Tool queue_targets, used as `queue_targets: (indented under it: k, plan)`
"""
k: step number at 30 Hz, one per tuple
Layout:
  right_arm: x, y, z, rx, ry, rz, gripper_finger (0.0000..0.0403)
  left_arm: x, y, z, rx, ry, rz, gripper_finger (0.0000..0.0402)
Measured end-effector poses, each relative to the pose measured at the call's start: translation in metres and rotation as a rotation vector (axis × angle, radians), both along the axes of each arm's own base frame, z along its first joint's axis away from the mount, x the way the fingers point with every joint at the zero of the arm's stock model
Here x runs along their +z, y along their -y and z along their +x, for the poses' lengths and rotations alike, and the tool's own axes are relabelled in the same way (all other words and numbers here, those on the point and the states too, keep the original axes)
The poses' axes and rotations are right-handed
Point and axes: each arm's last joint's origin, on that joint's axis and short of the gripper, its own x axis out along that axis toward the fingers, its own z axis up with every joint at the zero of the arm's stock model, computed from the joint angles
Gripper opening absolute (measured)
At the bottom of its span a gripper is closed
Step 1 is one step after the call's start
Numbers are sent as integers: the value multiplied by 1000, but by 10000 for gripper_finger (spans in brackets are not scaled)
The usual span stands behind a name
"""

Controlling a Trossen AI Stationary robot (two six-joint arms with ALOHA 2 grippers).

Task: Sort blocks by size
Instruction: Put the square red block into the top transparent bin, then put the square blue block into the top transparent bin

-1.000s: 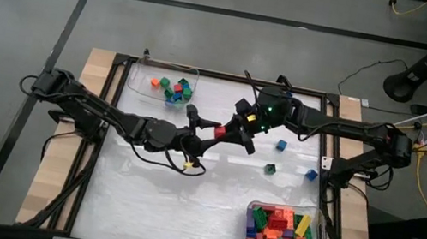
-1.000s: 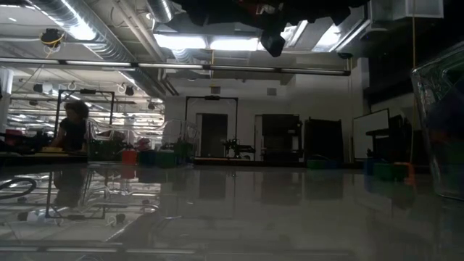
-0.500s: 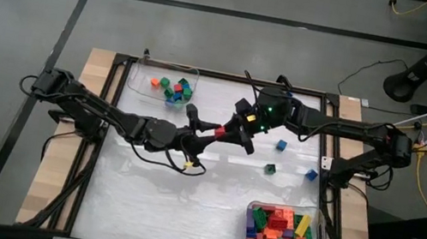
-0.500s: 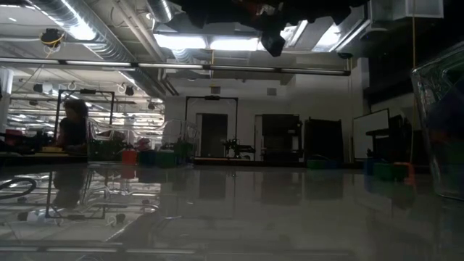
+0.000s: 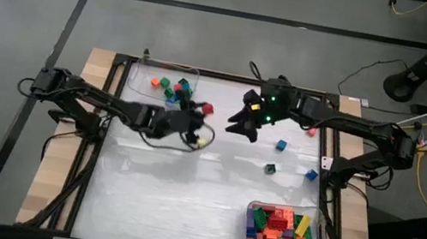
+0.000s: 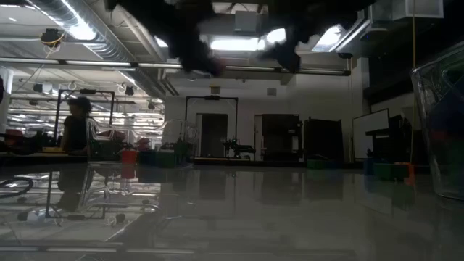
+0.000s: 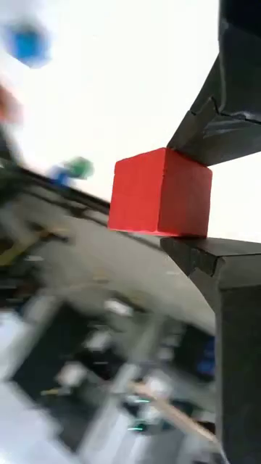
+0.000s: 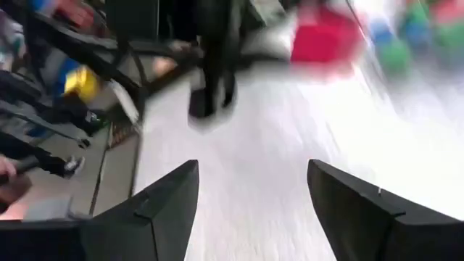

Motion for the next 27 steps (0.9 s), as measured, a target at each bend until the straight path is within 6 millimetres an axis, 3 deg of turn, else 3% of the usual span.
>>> queue_targets:
  k: [7,13,19,27]
  plan:
    - [-23,30,-31,-124,-307,54,247,-18,-64,-25,311,-111,-138,120]
    - [-40,36,-52,-268,-600,-10,244,-26,-104,-44,481,-78,-288,160]
    - [-47,30,-70,-254,-821,-52,244,-25,-123,-51,605,46,-355,199]
    - [-53,29,-79,-215,-933,-174,244,-27,-127,-53,653,174,-481,216]
